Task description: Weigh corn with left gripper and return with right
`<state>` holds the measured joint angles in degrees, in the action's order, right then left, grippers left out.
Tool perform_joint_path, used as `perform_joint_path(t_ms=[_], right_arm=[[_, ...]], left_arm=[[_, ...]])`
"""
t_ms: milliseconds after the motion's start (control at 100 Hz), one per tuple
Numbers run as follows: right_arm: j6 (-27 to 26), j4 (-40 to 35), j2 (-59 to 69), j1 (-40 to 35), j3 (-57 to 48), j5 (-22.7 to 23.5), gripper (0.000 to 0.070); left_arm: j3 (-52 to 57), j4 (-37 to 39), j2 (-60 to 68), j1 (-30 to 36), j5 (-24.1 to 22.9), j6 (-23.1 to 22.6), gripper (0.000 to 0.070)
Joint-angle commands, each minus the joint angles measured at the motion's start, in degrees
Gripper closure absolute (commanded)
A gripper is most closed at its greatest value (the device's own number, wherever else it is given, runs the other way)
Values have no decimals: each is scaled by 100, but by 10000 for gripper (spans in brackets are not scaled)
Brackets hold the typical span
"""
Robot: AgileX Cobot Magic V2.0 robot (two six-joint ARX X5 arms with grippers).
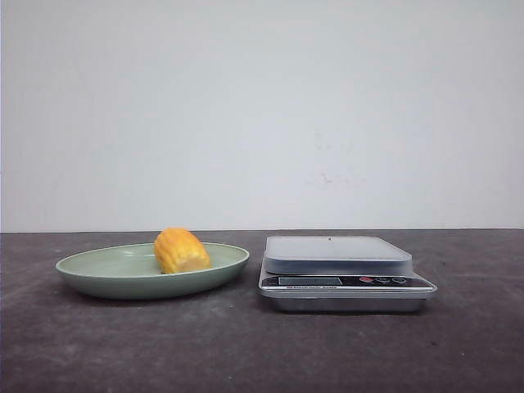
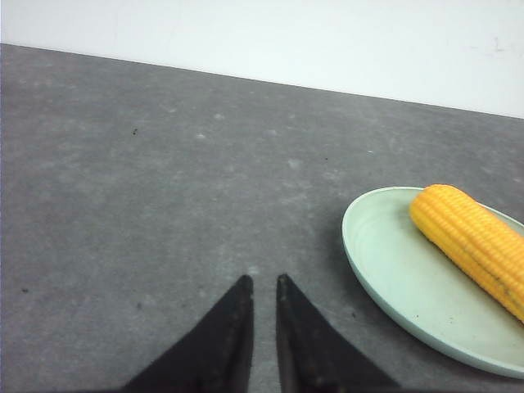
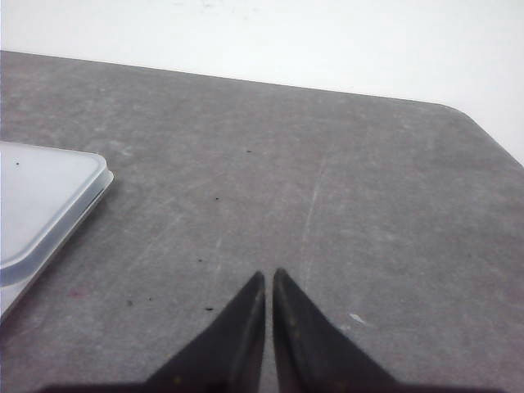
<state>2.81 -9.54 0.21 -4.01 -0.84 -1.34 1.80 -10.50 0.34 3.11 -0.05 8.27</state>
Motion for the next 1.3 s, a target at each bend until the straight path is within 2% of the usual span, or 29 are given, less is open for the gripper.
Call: perform_joint_path(t_ms=[0,1060,1290], right_arm=[[42,72,2,13,20,-20,690],[28,92,2,11,20,-15,690],[-588,87,2,9,20,-15,690]], left_arm=[[-96,-24,-7,-11,7,-70,700],[-96,-24,-7,-11,7,-70,700],[-96,-24,-7,-11,7,-70,700]])
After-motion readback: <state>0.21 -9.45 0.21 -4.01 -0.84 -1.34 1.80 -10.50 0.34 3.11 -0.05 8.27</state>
